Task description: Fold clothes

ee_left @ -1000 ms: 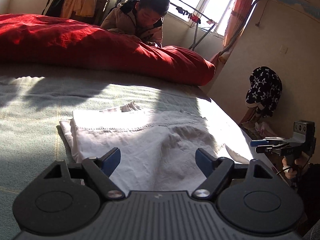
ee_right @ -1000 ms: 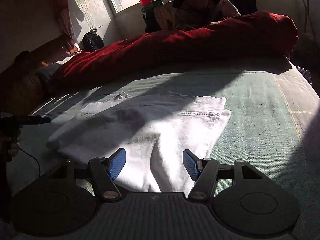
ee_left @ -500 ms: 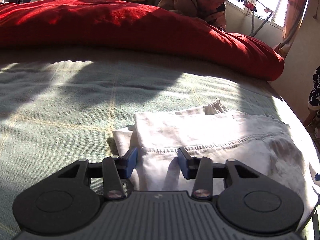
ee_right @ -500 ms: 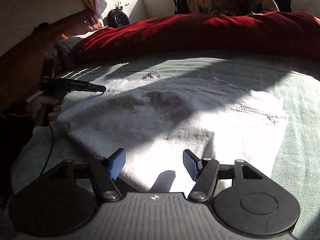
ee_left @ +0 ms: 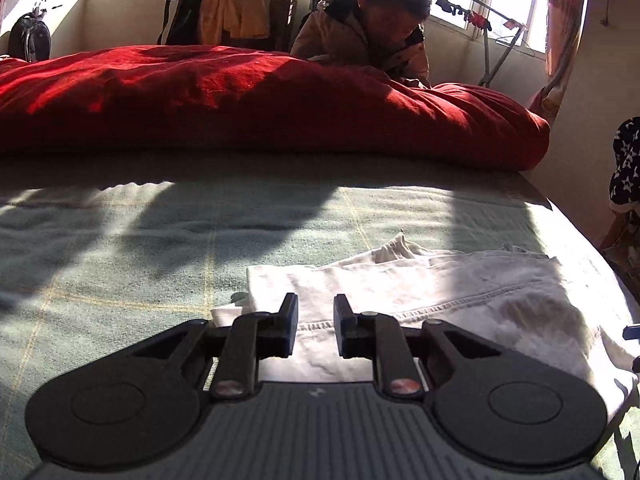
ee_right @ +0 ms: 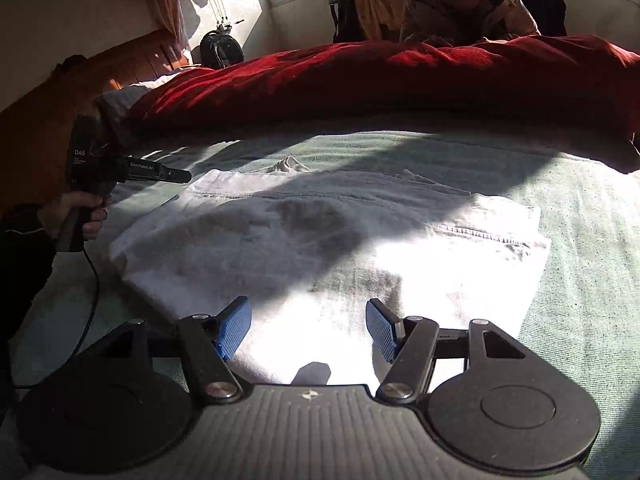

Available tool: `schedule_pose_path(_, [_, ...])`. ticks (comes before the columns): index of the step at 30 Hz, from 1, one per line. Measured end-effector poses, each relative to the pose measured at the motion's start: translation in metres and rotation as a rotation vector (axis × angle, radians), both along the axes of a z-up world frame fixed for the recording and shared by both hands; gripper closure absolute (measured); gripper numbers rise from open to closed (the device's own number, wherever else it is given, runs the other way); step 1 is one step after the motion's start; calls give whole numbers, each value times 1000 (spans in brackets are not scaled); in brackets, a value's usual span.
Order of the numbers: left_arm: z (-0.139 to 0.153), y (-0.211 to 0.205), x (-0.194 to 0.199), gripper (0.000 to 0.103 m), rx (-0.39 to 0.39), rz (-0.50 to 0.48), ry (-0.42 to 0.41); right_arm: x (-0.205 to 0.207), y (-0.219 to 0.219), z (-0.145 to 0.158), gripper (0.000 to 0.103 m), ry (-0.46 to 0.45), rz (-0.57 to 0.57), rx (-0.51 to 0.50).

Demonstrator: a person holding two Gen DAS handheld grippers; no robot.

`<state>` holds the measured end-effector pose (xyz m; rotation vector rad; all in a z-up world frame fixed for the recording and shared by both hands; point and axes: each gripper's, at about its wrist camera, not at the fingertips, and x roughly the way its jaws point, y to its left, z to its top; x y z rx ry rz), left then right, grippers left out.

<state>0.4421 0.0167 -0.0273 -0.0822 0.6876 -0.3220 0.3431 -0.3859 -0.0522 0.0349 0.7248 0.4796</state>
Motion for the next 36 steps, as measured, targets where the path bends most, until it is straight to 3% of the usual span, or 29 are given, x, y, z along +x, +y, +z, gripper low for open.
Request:
schedule_pose_path(3, [6, -48, -23, 60, -15, -209, -26, 13, 17, 2, 35, -46, -25, -112])
schedule_pose_path(5, [-3, -84, -33, 58, 50, -312, -44, 24, 32, -1, 35, -70, -15, -156])
schedule_pose_path(7, [-20, -106, -37, 58, 117, -352, -24, 34, 47, -8, 31, -79, -3, -202])
schedule_pose_path(9, [-39, -107, -42, 58, 126, -339, 41, 36, 48, -22, 31, -31, 4, -210])
schedule_pose_path(11, [-49, -100, -57, 54, 111, -338, 46, 29, 43, -36, 27, 6, 6, -211])
schedule_pose_path(14, [-43, -92, -69, 43, 105, -353, 76, 1, 20, -47, 18, 37, -12, -167])
schedule_pose_path(17, [-33, -85, -78, 40, 104, -372, 111, -17, -2, -43, 17, 91, -24, -101])
schedule_pose_path(19, [-22, -84, -75, 37, 110, -366, 63, -16, -4, -29, 17, 114, -18, -94])
schedule_pose_path(21, [-20, -83, -61, 29, 103, -334, 36, -12, 4, -14, 17, 47, -9, -105])
schedule_pose_path(24, [-30, -75, -38, 29, 71, -297, 71, 11, 21, -2, 15, -17, -2, -99])
schedule_pose_path(28, [-47, -46, -35, 28, -7, -289, 120, 46, 24, -29, 15, 82, -17, -103])
schedule_pose_path(32, [-44, -5, -48, 28, -6, -221, 159, 30, -13, -43, 15, 107, -47, -74])
schedule_pose_path(36, [-28, 1, -52, 29, -63, -202, 140, 14, -37, -31, 15, 141, -110, -30])
